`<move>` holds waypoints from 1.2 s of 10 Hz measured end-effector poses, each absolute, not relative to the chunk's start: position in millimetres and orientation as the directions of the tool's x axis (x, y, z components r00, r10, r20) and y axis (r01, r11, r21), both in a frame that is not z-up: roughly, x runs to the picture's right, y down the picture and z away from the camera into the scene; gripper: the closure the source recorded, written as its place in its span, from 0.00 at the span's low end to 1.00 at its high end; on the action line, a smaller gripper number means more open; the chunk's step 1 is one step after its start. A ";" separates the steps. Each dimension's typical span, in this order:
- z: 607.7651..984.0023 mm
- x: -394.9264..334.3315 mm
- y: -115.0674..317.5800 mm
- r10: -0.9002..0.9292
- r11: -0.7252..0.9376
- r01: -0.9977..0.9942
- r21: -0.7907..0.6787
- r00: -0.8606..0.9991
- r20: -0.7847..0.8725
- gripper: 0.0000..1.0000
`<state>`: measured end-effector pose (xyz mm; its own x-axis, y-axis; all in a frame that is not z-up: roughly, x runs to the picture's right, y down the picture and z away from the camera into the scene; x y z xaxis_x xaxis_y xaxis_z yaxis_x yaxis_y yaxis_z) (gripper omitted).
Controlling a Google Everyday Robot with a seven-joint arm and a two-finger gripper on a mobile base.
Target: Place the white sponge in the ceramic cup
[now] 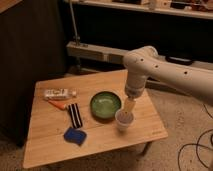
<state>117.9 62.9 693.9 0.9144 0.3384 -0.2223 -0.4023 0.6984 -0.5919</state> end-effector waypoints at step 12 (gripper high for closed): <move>680.4 -45.4 85.2 0.295 0.847 -0.153 -0.510 0.933 0.208 0.20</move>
<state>-45.4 85.2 680.4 0.9327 0.2946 0.2083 -0.1535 0.8465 -0.5098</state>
